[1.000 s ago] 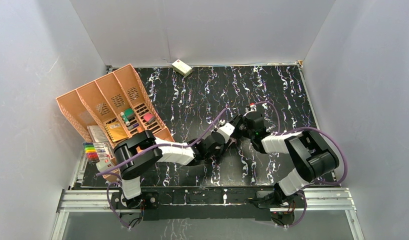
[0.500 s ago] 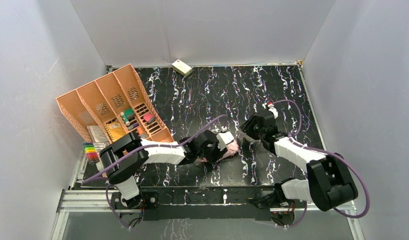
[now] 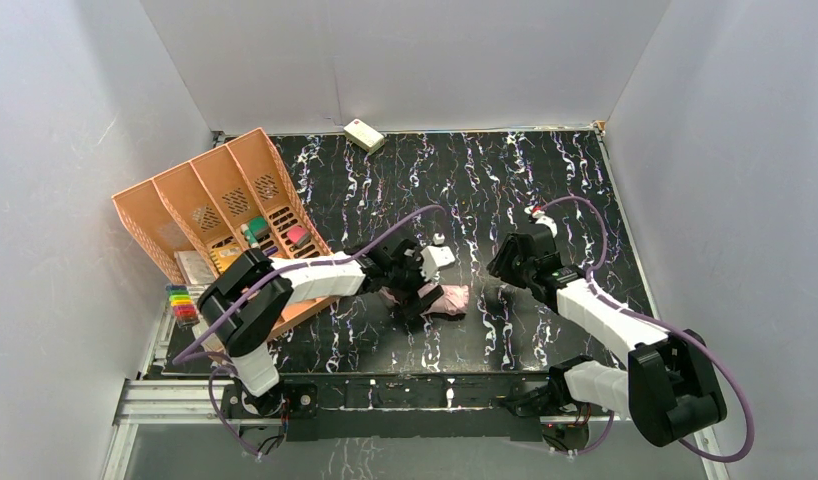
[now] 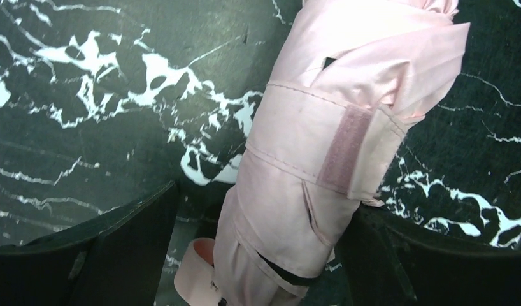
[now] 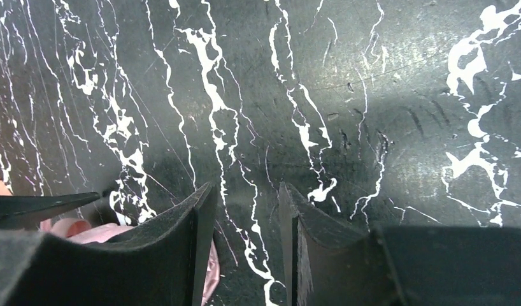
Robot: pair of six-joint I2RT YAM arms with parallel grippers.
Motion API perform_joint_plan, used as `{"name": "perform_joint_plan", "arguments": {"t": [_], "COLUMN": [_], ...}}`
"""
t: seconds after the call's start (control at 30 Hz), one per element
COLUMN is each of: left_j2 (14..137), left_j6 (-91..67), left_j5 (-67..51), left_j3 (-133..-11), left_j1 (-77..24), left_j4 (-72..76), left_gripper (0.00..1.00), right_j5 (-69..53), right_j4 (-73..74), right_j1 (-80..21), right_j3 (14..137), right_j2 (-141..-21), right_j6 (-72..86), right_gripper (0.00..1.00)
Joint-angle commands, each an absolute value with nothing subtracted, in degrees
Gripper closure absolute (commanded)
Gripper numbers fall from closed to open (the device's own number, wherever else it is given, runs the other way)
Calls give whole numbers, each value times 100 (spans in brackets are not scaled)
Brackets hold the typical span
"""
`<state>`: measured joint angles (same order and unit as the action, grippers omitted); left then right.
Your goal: Put away the umbrella
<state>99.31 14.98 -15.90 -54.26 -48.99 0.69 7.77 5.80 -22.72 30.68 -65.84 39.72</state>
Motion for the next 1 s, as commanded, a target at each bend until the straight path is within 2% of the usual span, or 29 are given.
{"name": "perform_joint_plan", "arguments": {"t": [0.0, 0.33, 0.47, 0.6, 0.7, 0.83, 0.97], "left_j2": [9265, 8071, 7783, 7724, 7588, 7420, 7533], "left_j6": [1389, 515, -104, -995, -1602, -2000, -2063], "left_j5": [-1622, -1408, -1013, 237, 671, 952, 1097], "left_j3": [-5351, -4761, -4499, -4344, -4214, -4019, -4041], "left_j1": [-4728, -4527, -4470, -4465, -4471, -4465, -4466], "left_j4": [-526, -497, -409, -654, -721, -569, -574], "left_gripper": [13, 14, 18, 30, 42, 52, 76], "right_j5": [774, 600, 509, 613, 534, 440, 412], "right_j4": [707, 893, 1029, 1291, 1520, 1712, 1993], "right_j1": [-2257, -2259, -2256, -2260, -2265, -2277, -2355], "right_j3": [3382, 3476, 3506, 3534, 3625, 3677, 3797], "right_j2": [-6372, -6372, -6394, -6501, -6618, -6681, -6797], "right_j6": [3548, 3258, 3185, 3124, 2982, 2896, 2825], "right_gripper": [51, 50, 50, 51, 54, 61, 69]}}
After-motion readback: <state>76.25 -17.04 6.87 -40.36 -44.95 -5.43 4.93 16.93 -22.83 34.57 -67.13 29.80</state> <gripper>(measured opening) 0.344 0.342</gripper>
